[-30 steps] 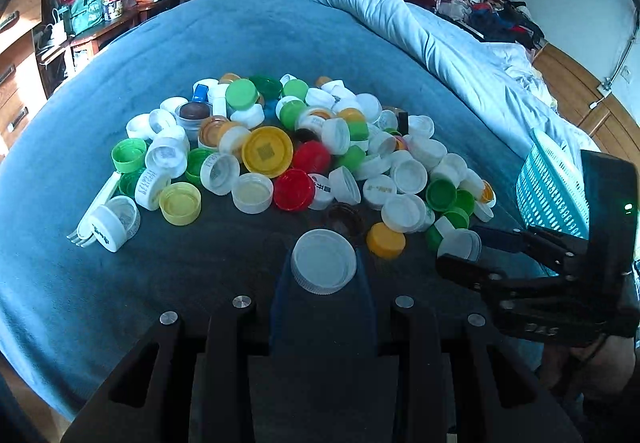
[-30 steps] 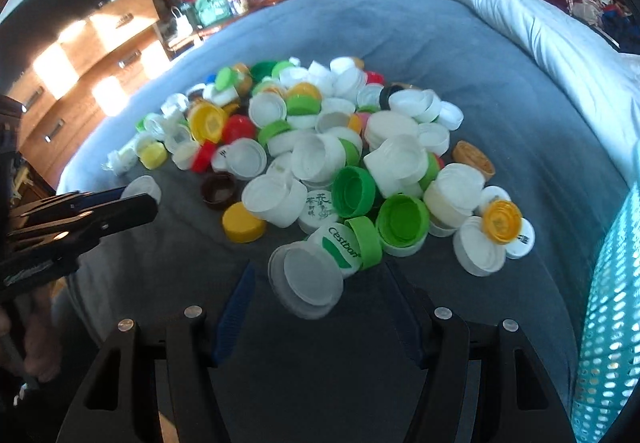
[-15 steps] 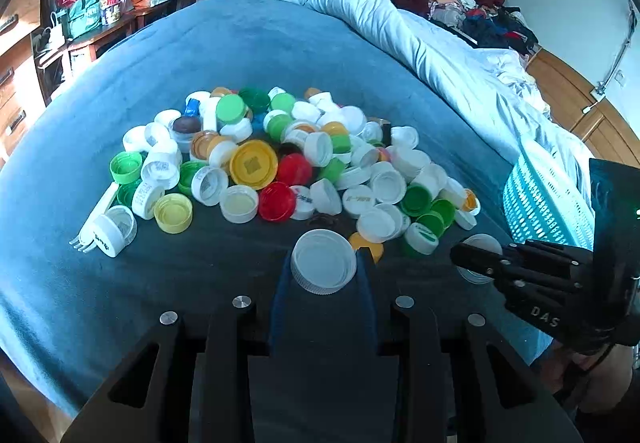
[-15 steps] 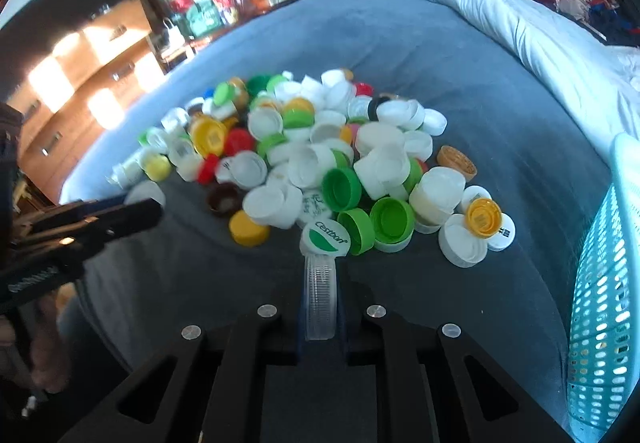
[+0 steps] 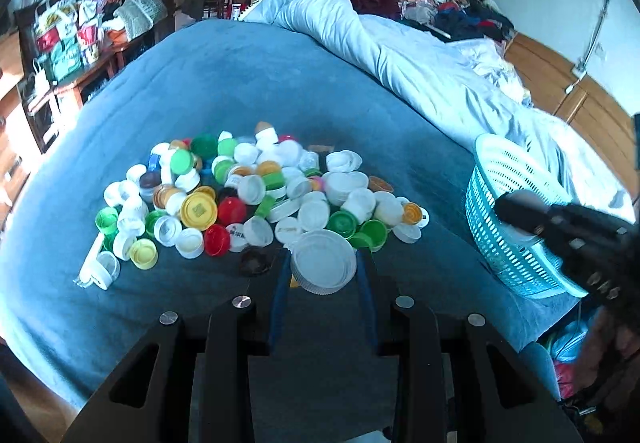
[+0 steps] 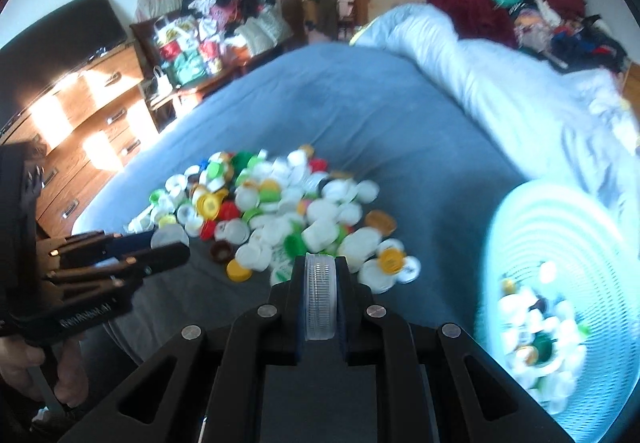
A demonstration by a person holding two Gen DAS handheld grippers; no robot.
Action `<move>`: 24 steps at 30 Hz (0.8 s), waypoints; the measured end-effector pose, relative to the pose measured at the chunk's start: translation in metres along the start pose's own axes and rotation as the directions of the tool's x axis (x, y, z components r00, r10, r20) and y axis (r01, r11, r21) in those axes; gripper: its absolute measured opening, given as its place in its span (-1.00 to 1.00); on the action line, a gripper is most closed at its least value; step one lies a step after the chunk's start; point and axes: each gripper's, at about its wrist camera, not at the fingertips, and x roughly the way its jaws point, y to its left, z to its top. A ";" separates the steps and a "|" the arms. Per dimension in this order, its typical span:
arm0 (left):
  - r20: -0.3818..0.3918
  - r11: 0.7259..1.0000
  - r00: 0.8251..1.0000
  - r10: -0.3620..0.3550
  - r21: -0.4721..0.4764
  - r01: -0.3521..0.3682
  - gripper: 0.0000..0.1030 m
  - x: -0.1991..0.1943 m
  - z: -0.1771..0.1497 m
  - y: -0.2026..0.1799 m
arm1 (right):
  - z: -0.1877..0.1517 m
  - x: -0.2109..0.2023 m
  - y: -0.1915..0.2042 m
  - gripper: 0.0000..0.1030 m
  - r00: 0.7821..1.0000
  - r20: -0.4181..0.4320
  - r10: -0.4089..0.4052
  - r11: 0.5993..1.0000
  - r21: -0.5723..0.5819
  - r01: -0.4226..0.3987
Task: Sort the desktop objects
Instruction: 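Carry both white caps over the blue basket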
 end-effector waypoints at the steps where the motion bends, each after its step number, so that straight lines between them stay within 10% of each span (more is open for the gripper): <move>1: -0.002 1.000 1.000 0.008 0.008 -0.008 -0.47 -0.001 0.002 -0.006 | 0.001 -0.006 -0.003 -0.74 1.000 0.010 -0.009 1.000 -0.001 0.009; 24: 0.067 0.978 0.997 -0.033 0.207 0.018 -0.47 -0.022 0.045 -0.127 | -0.006 -0.098 -0.083 -0.74 0.980 0.123 -0.159 0.984 0.099 0.147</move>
